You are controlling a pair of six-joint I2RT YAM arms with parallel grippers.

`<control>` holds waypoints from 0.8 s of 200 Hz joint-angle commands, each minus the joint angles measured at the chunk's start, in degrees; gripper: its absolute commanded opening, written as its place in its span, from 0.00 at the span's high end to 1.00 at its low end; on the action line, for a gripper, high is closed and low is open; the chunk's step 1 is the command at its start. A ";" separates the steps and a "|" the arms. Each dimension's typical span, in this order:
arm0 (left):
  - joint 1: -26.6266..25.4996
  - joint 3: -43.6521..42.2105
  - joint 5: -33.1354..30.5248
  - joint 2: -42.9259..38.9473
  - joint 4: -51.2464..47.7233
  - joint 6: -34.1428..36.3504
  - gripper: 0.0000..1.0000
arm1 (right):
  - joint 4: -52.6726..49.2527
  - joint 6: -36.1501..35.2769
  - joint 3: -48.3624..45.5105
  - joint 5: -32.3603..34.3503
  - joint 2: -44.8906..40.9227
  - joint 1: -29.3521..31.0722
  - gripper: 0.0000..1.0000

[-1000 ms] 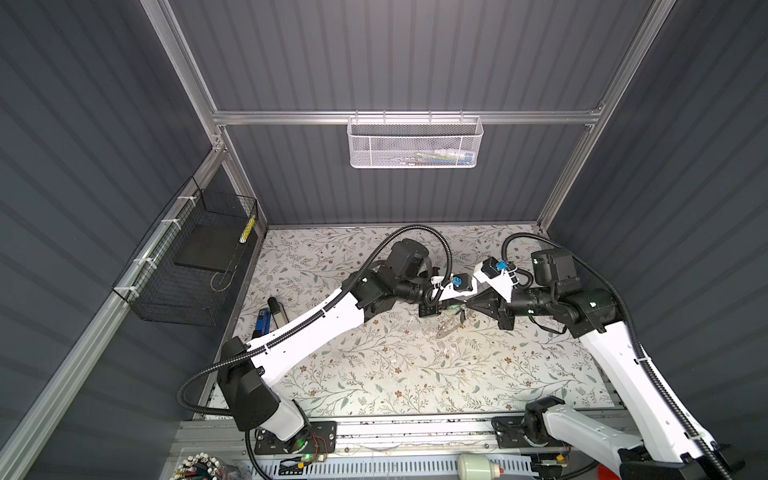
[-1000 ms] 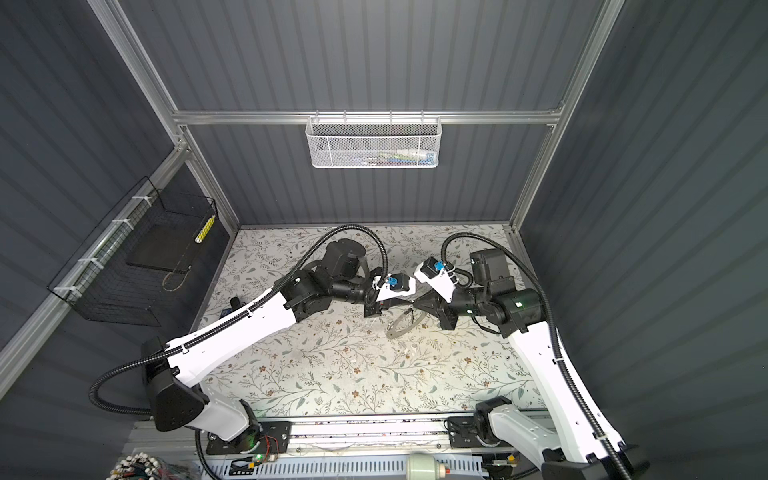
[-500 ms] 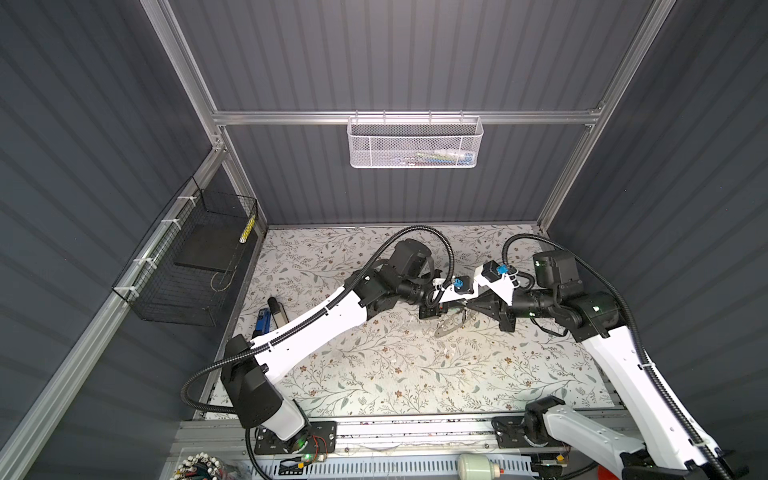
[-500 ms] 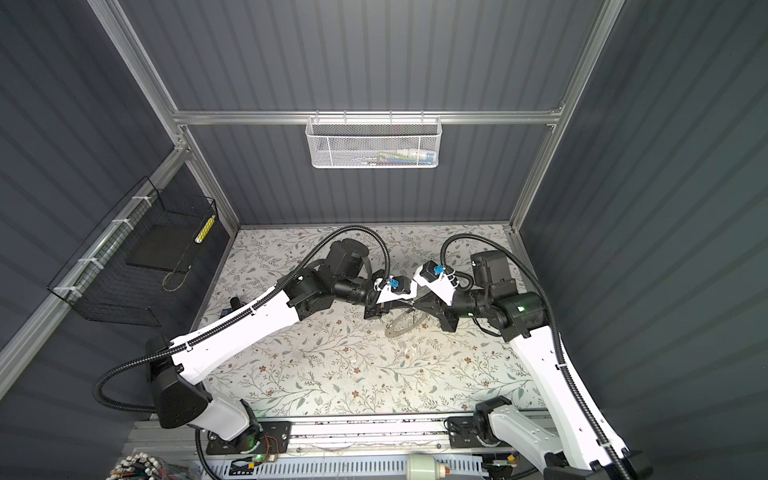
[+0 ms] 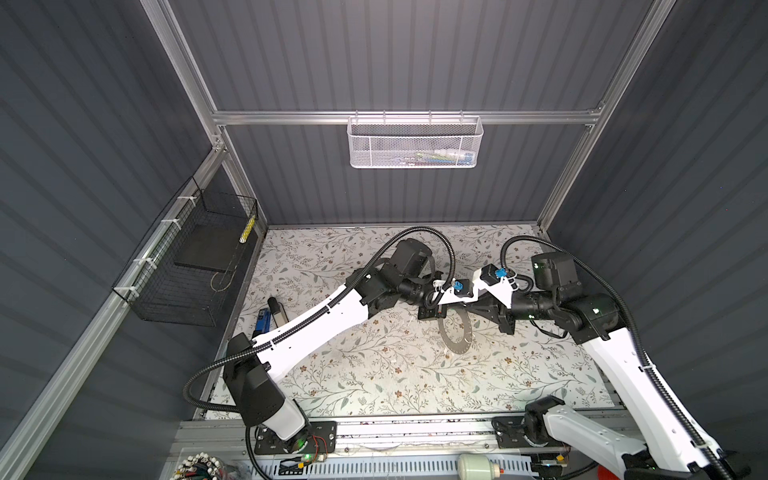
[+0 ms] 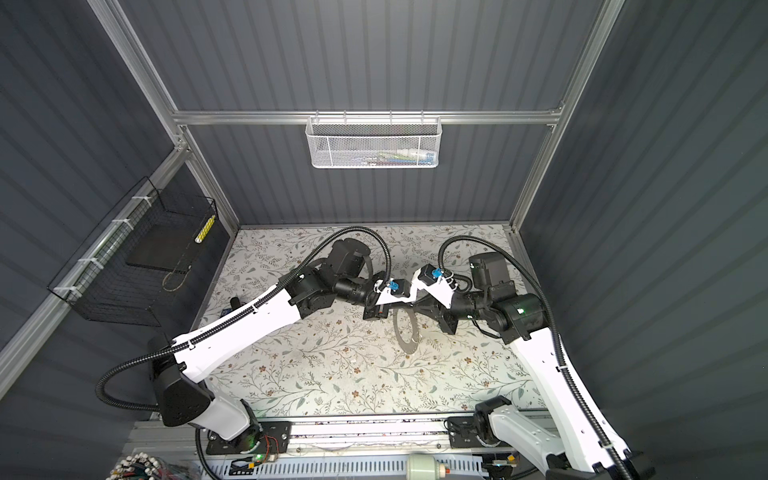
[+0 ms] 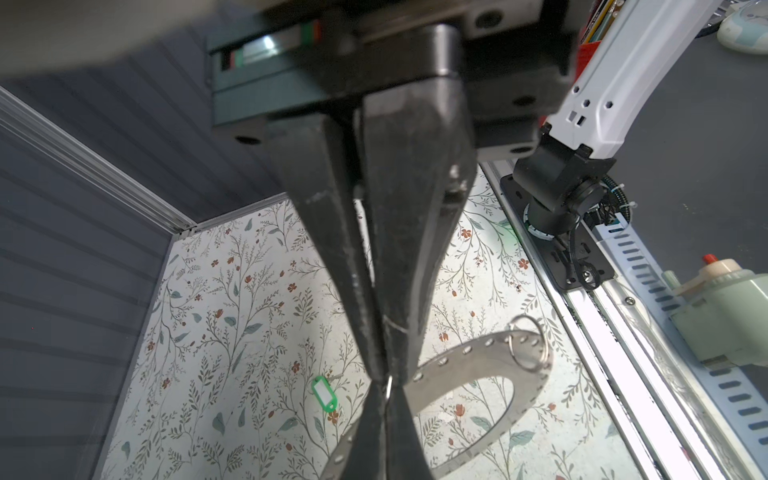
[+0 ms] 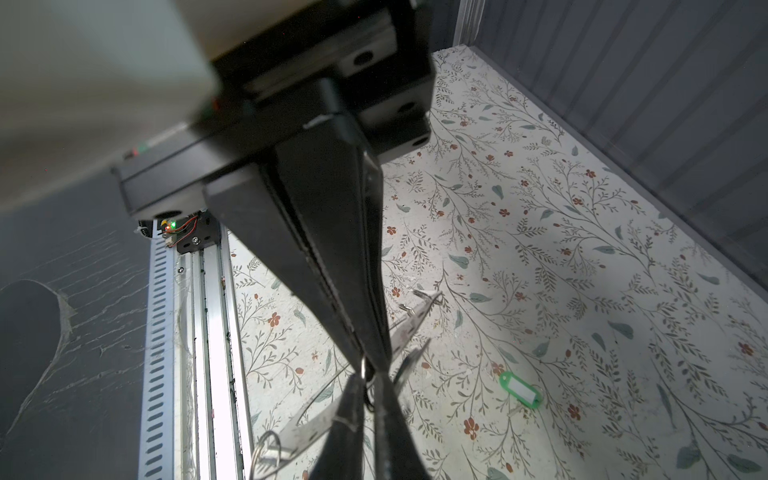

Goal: Put the keys on the keyring

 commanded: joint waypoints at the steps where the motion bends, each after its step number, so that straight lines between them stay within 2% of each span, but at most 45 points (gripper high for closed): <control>1: -0.65 -0.68 0.96 -0.40 3.16 -3.59 1.00 | 4.50 -0.02 -0.48 3.24 -1.49 0.97 0.78; 23: 0.33 -4.90 1.19 -3.03 10.24 -8.38 1.00 | 8.83 2.78 -2.94 9.71 -4.45 0.88 0.63; 45: 1.60 -10.61 2.24 -5.50 18.96 -14.06 1.00 | 13.25 6.25 -5.79 17.27 -7.30 0.78 0.58; 67: 2.46 -14.54 2.50 -7.20 26.99 -18.94 1.00 | 16.39 9.06 -8.33 21.00 -10.03 0.69 0.52; 100: 3.58 -18.04 2.14 -8.35 37.33 -26.18 1.00 | 18.80 11.36 -11.72 20.36 -11.84 0.69 0.49; 160: 4.92 -21.80 1.01 -7.63 55.06 -38.50 1.00 | 26.12 13.14 -14.03 14.31 -10.93 0.70 0.48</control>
